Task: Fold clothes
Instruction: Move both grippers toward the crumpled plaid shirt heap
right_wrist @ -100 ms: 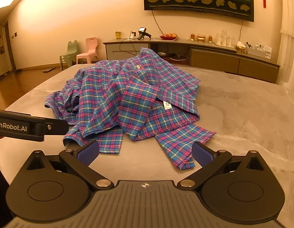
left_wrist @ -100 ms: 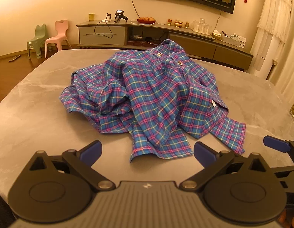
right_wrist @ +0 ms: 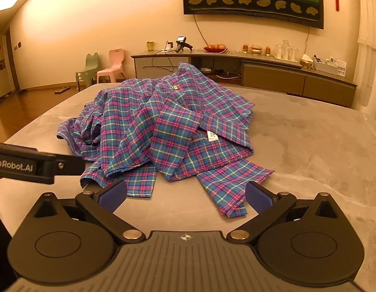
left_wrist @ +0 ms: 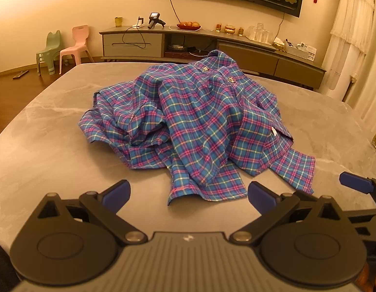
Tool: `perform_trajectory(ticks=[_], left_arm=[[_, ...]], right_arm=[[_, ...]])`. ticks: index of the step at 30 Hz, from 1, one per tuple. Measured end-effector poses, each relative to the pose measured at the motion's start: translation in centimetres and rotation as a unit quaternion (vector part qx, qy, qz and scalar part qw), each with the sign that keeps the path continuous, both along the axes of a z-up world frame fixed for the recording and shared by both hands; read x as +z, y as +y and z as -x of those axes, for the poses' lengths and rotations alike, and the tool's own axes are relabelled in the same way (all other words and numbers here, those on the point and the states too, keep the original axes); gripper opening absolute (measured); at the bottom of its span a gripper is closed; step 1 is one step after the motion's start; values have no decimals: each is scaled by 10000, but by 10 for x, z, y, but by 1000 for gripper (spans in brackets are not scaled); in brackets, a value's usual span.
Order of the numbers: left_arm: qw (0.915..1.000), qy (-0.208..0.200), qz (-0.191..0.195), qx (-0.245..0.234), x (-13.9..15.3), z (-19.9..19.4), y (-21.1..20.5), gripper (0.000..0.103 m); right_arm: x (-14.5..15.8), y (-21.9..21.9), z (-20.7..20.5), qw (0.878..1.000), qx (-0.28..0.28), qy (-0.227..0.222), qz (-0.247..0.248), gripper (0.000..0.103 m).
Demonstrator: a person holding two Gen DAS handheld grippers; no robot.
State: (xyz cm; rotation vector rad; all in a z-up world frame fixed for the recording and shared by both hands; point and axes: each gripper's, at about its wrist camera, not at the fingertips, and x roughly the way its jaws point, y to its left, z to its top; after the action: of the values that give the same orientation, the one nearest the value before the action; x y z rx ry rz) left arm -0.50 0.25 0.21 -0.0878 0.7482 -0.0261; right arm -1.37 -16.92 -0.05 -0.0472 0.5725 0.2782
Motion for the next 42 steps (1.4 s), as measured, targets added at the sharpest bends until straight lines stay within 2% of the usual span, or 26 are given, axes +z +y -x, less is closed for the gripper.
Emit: perform_trajectory(ticks=[4,10,21,26,28,29,30,31,32,33,34,35,36,38,39,42], left_arm=[[10000,-41,38,-3,3,5,3,103],[9999,82,-128,64,2,9,-6,103],[9998,108,-133,-143,0,14,-6,103],[9994,57,-179,-285,0,15,-11,93],[9992,41,-169,-358,0,15,-13,84],[9990,31,-168,-404,0,15,-14,80],[9988,20,-168,-452,0,16,-15,69],[9985,9,-187,-507,0,16,-16,54],[9982,-2,-211,-566,0,17,-18,48],[9978,-13,-236,-624,0,17,-19,36],[9975,-33,-258,-662,0,17,-20,23],[9972,-56,-280,-694,1,17,-21,16],[9969,-79,-301,-726,1,18,-23,5],[9967,-160,-308,-732,1,18,-23,0],[9968,-197,-290,-725,2,17,-22,0],[9970,-290,-228,-683,3,16,-18,0]], right_arm=[[-2,-5,-2,9998,-107,127,-102,102],[-4,-11,-5,9990,-261,303,-217,102],[-3,-9,-5,9991,-211,307,-195,102],[-4,-8,-5,9992,-204,306,-182,102],[-4,-7,-6,9992,-193,313,-150,100],[-5,-6,-6,9992,-181,315,-140,95],[-5,-6,-7,9993,-159,325,-132,91],[-6,-5,-7,9993,-134,338,-124,81],[-6,-5,-8,9993,-109,351,-116,70],[-7,-4,-8,9992,-89,366,-103,64],[-8,-3,-9,9992,-69,383,-89,52],[-9,-2,-9,9992,-49,399,-75,41],[-9,-2,-10,9992,-13,405,-65,35],[-9,-1,-9,9993,42,366,-82,6],[-8,-1,-8,9994,102,326,-103,1],[-6,-3,-7,9994,150,258,-171,0]])
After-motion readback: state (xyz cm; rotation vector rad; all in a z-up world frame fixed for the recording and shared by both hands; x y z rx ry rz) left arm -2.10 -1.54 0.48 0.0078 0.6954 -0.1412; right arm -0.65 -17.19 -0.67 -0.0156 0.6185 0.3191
